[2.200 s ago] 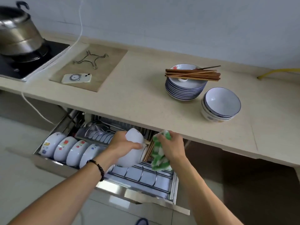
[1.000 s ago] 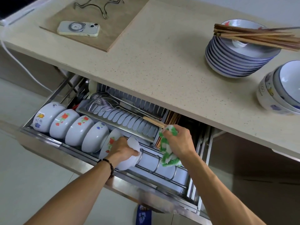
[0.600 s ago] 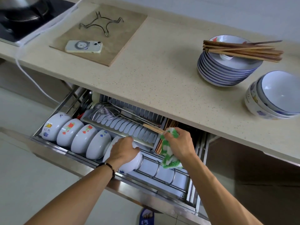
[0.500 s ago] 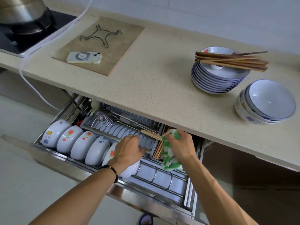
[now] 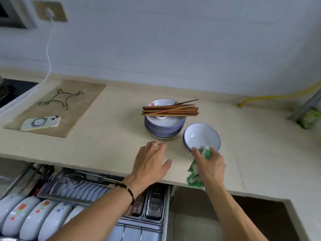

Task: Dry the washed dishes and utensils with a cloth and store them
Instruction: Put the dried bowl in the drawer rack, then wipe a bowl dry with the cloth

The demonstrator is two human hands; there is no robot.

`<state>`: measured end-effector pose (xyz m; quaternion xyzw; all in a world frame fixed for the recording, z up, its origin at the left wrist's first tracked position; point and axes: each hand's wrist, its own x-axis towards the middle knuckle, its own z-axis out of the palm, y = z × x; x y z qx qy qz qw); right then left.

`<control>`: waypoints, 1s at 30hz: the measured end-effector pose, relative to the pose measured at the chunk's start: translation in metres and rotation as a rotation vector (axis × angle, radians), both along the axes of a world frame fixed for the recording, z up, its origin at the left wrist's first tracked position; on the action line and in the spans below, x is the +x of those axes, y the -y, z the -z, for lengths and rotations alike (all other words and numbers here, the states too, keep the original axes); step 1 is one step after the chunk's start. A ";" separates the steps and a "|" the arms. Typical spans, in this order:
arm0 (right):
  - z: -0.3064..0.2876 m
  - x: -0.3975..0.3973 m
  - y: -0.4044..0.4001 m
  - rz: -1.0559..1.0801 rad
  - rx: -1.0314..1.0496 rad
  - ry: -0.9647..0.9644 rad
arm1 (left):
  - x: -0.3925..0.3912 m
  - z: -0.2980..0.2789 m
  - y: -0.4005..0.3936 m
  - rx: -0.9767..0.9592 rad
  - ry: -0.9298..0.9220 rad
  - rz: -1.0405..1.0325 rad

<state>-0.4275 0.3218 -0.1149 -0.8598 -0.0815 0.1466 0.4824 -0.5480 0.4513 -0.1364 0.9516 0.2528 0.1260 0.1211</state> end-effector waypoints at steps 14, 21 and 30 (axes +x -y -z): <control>0.031 0.164 0.023 -0.279 -0.292 -0.051 | 0.156 0.016 0.020 -0.291 -0.279 -0.119; 0.045 0.171 0.011 -0.380 -0.248 -0.057 | 0.154 0.018 0.015 -0.367 -0.174 -0.053; 0.037 0.174 0.013 -0.346 -0.176 -0.051 | 0.149 0.012 0.016 -0.471 0.013 -0.038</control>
